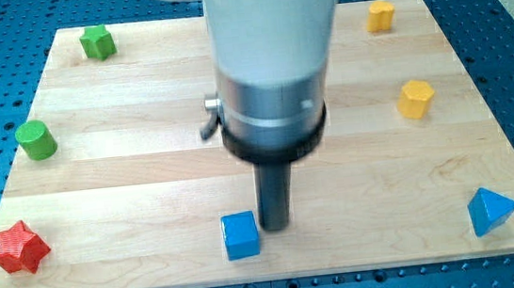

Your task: Adjust the cube at the bottom center of the board

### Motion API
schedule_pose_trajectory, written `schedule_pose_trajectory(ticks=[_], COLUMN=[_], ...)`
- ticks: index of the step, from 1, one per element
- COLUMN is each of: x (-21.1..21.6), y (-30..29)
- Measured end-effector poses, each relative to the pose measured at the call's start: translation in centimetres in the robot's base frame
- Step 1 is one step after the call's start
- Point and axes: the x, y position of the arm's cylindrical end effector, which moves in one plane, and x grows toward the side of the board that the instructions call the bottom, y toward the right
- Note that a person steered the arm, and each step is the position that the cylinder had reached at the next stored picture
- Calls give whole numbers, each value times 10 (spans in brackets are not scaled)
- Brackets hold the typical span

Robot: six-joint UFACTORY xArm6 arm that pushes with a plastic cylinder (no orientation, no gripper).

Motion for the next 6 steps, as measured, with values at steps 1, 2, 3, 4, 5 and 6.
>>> schedule_pose_trajectory(ticks=[1, 2, 3, 4, 5, 6], x=[-53, -68, -52, 29, 68, 66], y=[8, -10, -40, -85, -79, -52])
